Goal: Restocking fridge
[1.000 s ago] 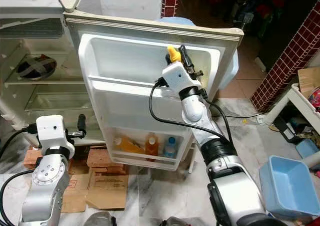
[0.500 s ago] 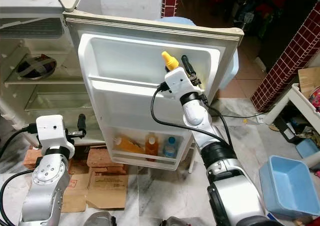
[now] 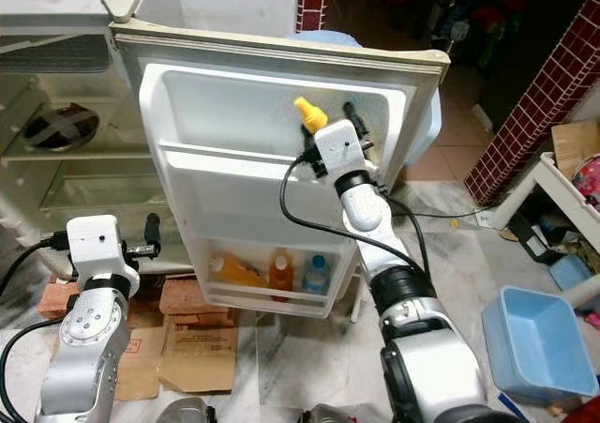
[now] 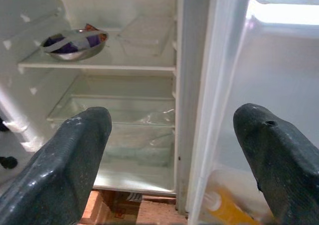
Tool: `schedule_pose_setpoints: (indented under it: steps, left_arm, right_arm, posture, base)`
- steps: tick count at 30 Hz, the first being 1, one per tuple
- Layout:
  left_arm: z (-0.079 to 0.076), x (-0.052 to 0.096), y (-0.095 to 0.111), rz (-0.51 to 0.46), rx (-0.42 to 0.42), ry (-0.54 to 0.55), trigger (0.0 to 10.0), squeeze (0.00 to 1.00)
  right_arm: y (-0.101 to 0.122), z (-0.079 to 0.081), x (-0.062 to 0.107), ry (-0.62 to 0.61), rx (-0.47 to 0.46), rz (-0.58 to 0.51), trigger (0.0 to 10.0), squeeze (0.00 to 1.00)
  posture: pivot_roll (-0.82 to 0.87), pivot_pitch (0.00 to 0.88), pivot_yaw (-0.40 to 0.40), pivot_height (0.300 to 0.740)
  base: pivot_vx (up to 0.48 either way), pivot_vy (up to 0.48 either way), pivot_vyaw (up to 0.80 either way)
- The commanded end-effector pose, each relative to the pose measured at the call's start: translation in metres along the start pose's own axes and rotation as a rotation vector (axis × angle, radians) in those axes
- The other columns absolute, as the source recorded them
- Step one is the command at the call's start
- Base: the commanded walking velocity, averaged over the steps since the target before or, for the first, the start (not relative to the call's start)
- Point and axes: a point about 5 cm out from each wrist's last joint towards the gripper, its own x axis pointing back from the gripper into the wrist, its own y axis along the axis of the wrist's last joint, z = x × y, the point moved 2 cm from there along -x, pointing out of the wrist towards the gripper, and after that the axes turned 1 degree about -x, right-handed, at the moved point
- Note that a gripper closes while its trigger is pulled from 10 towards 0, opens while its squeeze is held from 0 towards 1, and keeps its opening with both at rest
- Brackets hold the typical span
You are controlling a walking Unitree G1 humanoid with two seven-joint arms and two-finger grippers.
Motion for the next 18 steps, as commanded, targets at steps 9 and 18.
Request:
schedule_pose_setpoints:
  steps: [9,18]
  left_arm:
    - [0.0,-0.002,0.0,0.01,0.003,0.007,10.0,0.0]
    - [0.001,-0.001,-0.001,0.011,0.005,0.009,10.0,0.0]
  right_arm:
    - [0.036,0.001,-0.013,0.117,-0.105,-0.112,10.0,1.0]
    - [0.046,-0.014,-0.009,0.02,-0.136,-0.142,10.0,1.0]
  posture:
    - [0.08,0.0,-0.057,0.74]
    - [0.07,0.0,-0.057,0.74]
  base:
    - [0.0,0.0,0.0]
    - [0.0,0.0,0.0]
